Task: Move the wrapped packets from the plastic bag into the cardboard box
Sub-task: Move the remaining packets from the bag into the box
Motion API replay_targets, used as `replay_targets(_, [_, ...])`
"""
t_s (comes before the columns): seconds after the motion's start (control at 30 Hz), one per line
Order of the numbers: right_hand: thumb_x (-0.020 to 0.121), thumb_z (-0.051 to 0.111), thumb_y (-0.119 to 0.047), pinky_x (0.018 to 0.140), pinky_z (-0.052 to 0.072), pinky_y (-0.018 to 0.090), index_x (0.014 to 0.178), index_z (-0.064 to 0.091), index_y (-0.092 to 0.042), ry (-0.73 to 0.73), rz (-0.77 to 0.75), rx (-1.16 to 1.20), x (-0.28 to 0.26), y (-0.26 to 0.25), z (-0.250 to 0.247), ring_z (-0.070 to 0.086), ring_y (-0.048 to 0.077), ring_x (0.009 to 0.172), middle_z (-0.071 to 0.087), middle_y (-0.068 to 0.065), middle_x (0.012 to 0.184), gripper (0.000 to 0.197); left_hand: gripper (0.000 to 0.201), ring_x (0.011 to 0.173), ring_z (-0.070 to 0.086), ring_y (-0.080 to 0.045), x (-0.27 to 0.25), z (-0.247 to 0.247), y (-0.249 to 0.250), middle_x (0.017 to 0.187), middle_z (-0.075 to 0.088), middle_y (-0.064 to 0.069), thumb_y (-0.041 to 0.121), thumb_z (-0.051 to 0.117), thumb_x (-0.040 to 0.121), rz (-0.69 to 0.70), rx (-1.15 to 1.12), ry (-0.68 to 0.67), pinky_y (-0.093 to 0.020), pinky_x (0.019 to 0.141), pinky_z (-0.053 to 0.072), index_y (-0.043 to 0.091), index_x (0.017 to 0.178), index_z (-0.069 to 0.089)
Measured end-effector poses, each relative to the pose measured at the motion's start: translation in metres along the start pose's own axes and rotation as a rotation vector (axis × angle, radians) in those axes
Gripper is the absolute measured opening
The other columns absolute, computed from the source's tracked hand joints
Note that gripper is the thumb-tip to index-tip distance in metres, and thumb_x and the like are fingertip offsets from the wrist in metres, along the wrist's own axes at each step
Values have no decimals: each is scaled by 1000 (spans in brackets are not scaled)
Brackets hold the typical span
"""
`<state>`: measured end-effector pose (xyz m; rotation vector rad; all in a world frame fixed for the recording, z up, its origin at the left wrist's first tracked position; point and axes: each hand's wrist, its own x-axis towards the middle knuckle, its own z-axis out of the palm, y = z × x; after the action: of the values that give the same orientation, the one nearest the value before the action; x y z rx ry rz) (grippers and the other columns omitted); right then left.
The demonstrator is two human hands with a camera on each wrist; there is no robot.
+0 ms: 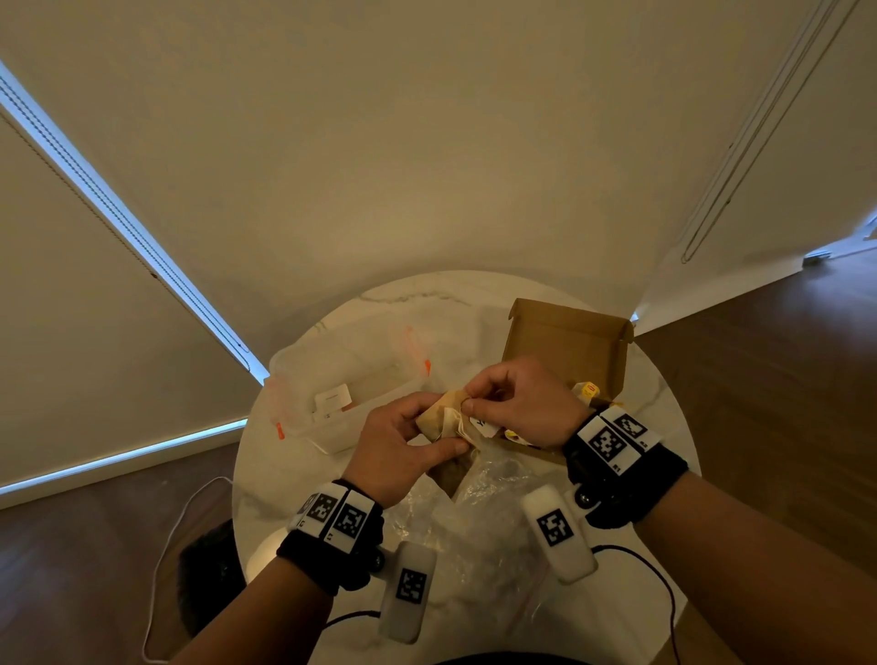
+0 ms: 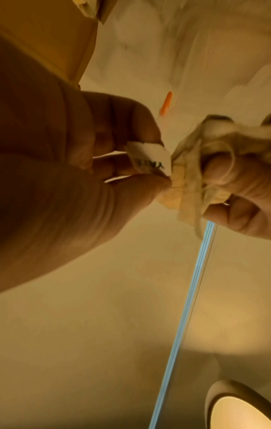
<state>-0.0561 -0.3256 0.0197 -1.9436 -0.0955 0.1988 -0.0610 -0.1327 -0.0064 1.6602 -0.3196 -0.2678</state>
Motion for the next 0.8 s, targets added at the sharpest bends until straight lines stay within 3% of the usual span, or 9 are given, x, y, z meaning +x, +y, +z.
replay_targets(0.07, [81,76,-12,71,59,28,82,72,-16,12,5,-8,0,2,-1,67,11,73,72,2,80,6,49,91,70,-23,-1,0,1,99,73,-5,-3,84,67,-17,-21,7,-32,82,58,15,109,67])
replay_targets(0.2, [80,75,-10,66,54,19,74,68,-22,41,-21,0,1,4,0,65,6,68,69,-3,75,15,64,88,72,-24,0,0,0,100,73,-9,-1,84,67,-142,-79,32,-31,76,59,21,121,57])
replay_targets(0.3, [80,75,-9,64,53,18,75,67,-19,75,-34,5,2,5,1,64,7,67,68,-2,73,14,57,89,71,-35,2,3,-2,98,74,-11,4,83,70,-233,-123,25,-45,75,60,20,120,60])
replay_targets(0.37, [80,75,-10,61,52,17,75,67,-18,88,-36,-4,3,5,1,62,5,63,67,-4,70,13,55,89,70,-38,3,5,-2,97,74,-14,4,81,72,-269,-167,12,-48,73,59,18,121,61])
replay_targets(0.53, [78,78,-13,57,50,15,70,64,-25,129,-36,-30,5,7,-2,58,-1,57,64,-8,68,20,52,88,72,-29,5,6,0,97,74,-16,0,75,77,-317,-256,11,-38,67,57,18,123,61])
replay_targets(0.67, [81,75,-12,57,51,19,74,66,-19,145,-91,-27,4,4,0,58,5,59,64,-5,67,13,43,87,71,-28,6,6,0,100,73,-20,0,71,80,-410,-365,-25,-34,64,57,7,121,61])
replay_targets(0.8, [81,73,-11,56,49,20,73,64,-22,193,-136,-75,5,3,2,57,7,59,65,-1,67,16,38,74,70,-22,7,6,1,97,71,-24,4,69,81,-486,-444,-64,-30,60,57,-1,119,61])
